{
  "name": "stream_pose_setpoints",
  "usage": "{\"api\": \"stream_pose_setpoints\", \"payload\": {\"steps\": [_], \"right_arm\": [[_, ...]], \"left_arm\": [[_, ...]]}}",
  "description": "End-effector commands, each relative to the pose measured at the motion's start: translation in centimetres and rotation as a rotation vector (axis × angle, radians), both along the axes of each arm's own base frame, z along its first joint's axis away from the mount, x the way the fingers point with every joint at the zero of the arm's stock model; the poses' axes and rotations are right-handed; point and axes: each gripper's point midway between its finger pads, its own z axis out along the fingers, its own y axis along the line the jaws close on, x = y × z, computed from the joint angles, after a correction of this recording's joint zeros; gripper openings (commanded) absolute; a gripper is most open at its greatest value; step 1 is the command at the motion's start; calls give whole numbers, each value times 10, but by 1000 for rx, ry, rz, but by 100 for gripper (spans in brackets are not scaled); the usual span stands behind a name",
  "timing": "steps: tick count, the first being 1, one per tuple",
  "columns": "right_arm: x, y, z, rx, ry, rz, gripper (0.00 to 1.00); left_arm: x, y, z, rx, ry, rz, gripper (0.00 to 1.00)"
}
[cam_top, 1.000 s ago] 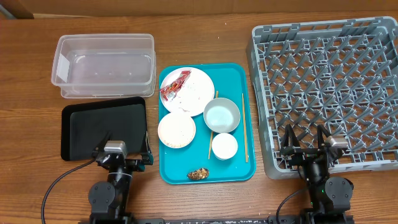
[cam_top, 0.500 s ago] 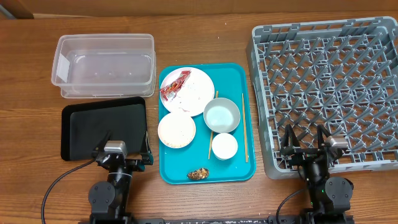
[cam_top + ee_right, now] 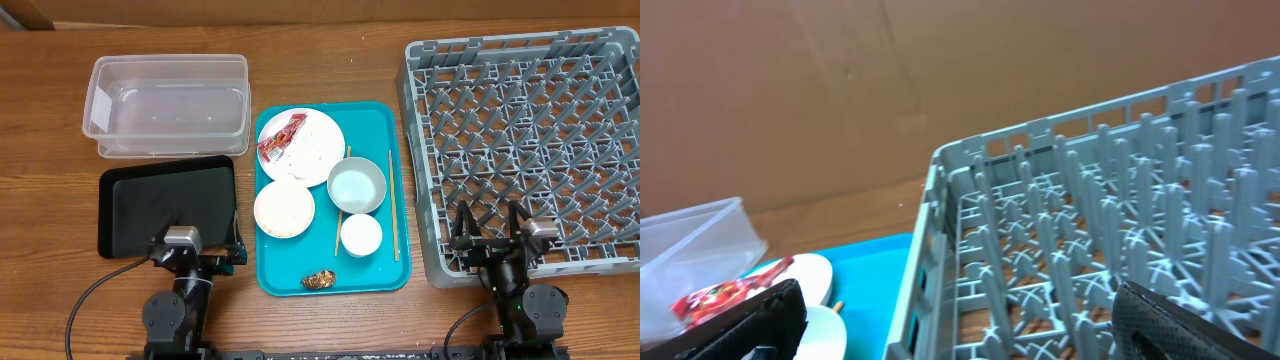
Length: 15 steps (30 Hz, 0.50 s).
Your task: Sort waste into correct bins and load items into the dishwasher
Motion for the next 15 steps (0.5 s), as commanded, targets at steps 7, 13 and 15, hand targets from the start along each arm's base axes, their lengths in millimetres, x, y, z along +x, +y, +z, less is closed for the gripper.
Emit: {"api": "stream_pose_setpoints", "payload": {"steps": [7, 13, 15], "right_arm": [[-12, 10, 17, 5, 50, 64, 100], [-22, 10, 44, 6, 121, 65, 100], [-25, 10, 53, 45, 194, 60, 100]], "left_arm": [[-16, -11, 9, -34, 140, -58, 100], [-18, -23, 32, -49, 255, -125, 100], [-10, -26, 41, -55, 327, -140, 100]]}}
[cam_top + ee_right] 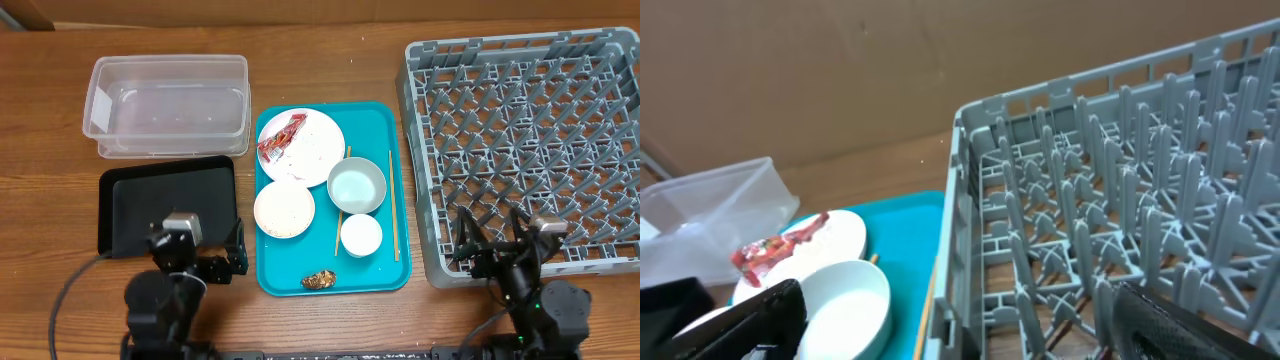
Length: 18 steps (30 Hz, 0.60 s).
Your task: Sort waste into correct bins and load items into the dishwasher
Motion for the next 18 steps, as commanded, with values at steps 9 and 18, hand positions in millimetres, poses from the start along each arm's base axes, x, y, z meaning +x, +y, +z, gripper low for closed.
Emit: {"api": "stream_pose_setpoints", "payload": {"steps": [9, 18], "right_arm": [[5, 4, 39, 66, 297, -3, 100], [17, -12, 0, 7, 562, -97, 100]], "left_arm": [[48, -23, 54, 41, 336, -164, 100], [63, -14, 56, 150, 617, -195, 100]]}}
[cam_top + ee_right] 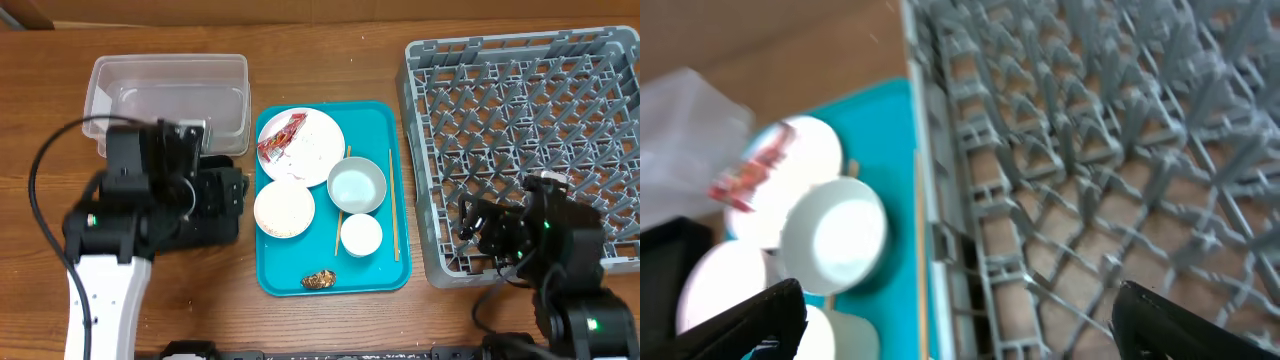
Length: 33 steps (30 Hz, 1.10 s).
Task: Sort waste into correct bins and load items into the dishwasher
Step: 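Reach the left gripper to the pink plate and grasp the red wrapper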
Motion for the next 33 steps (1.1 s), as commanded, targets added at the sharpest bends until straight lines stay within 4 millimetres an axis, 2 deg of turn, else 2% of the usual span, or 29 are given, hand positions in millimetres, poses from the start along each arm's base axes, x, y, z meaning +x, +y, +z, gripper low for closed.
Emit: {"api": "stream_pose_setpoints", "payload": {"steps": [1, 6, 12, 14, 17, 21, 24, 29, 33], "right_arm": [[4, -10, -4, -37, 43, -47, 100], [2, -10, -9, -40, 72, -47, 100], [2, -10, -9, -40, 72, -47, 100], [2, -10, -9, -40, 71, -47, 100], [2, -10, -9, -40, 73, -47, 100], [2, -10, -10, -40, 77, -47, 100], [2, -10, -10, -41, 77, -47, 100], [1, -10, -10, -41, 79, -47, 100], [0, -10, -11, -41, 83, -47, 100]], "left_arm": [[10, 6, 0, 72, 6, -30, 100], [17, 4, -12, 61, 46, -38, 100], [53, -10, 0, 14, -78, -64, 100], [73, -26, 6, 33, -162, -130, 100], [91, -50, 3, 96, -230, -230, 100], [112, -74, -20, 252, -263, -336, 100], [126, -85, -46, 376, -256, -393, 94], [144, -79, -94, 502, -174, -375, 94], [148, -78, -128, 521, -105, -387, 93]]}}
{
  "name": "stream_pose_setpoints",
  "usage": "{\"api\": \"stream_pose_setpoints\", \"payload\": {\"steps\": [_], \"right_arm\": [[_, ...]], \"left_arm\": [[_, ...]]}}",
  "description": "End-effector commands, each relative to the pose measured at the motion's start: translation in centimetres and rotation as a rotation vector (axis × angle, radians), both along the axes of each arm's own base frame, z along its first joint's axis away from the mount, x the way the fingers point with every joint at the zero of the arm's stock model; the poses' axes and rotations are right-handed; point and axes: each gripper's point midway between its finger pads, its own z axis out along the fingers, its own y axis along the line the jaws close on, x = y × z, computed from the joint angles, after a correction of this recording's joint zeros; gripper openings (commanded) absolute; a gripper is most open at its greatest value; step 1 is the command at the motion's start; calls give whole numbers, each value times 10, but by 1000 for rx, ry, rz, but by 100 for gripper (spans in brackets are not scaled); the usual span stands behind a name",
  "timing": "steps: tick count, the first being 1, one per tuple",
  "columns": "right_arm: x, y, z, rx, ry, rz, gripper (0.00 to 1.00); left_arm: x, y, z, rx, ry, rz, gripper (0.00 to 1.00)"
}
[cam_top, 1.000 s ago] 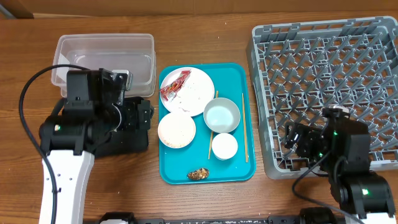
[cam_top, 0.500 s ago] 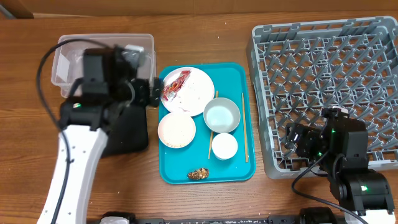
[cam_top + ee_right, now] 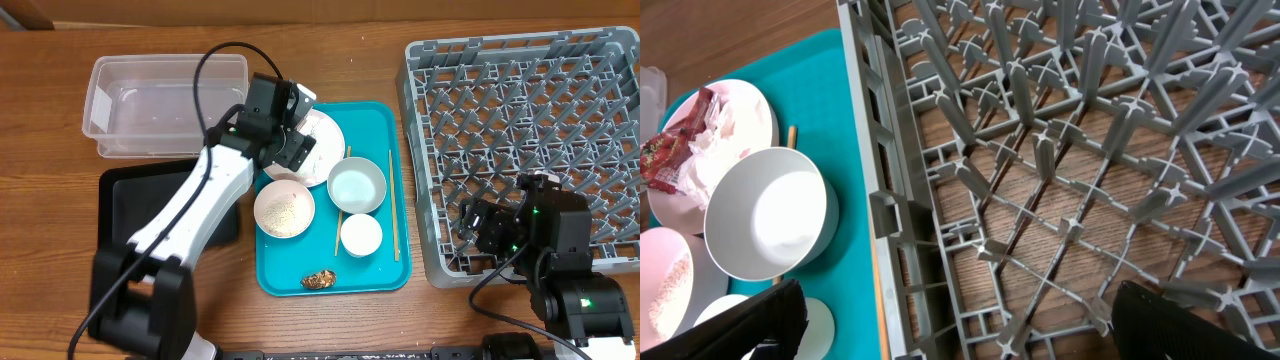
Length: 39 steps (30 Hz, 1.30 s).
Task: Sort waste into correct bins and load items into the dishwasher
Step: 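Reach the left gripper to the pink plate and grasp the red wrapper, then carry the red wrapper with the left gripper into the clear bin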
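A teal tray (image 3: 375,130) holds a white plate (image 3: 325,140), a grey-blue bowl (image 3: 357,185), a crumbed small plate (image 3: 284,208), a white cup (image 3: 361,235), chopsticks (image 3: 393,205) and a food scrap (image 3: 320,280). The red wrapper (image 3: 665,150) lies on the plate (image 3: 735,120). My left gripper (image 3: 290,140) hangs over the plate's left part and hides the wrapper from overhead. Whether its jaws are open is unclear. My right gripper (image 3: 960,325) is open, empty, over the front left corner of the grey dish rack (image 3: 530,130).
A clear plastic bin (image 3: 165,100) stands at the back left. In front of it lies a black tray bin (image 3: 150,210), partly under my left arm. The bowl (image 3: 770,225) and the rack wall (image 3: 880,200) lie below my right wrist.
My left arm has reached from over the black tray to the white plate, its gripper now above the wrapper. My right gripper has tipped down further over the rack corner and is still open.
Both arms were folded low at the table's front edge, grippers facing the back. They then rose a little. Then my left arm stood over the black tray and my right over the rack's front left. Now my left gripper is over the plate.
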Motion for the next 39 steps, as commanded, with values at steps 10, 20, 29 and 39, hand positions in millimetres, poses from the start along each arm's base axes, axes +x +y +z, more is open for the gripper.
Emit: {"api": "stream_pose_setpoints", "payload": {"steps": [10, 20, 29, 39], "right_arm": [[2, -1, 13, 0, -35, -9, 100], [2, -1, 13, 0, -32, -9, 100], [1, -1, 12, -1, -28, -9, 100], [0, -2, 11, -1, -22, -9, 100]], "left_arm": [[10, 11, -67, 123, 98, 10, 72], [6, 22, -85, 140, 152, 29, 43], [11, 24, -68, 131, 135, 80, 4], [42, 33, 72, -49, -81, 256, 4]]}}
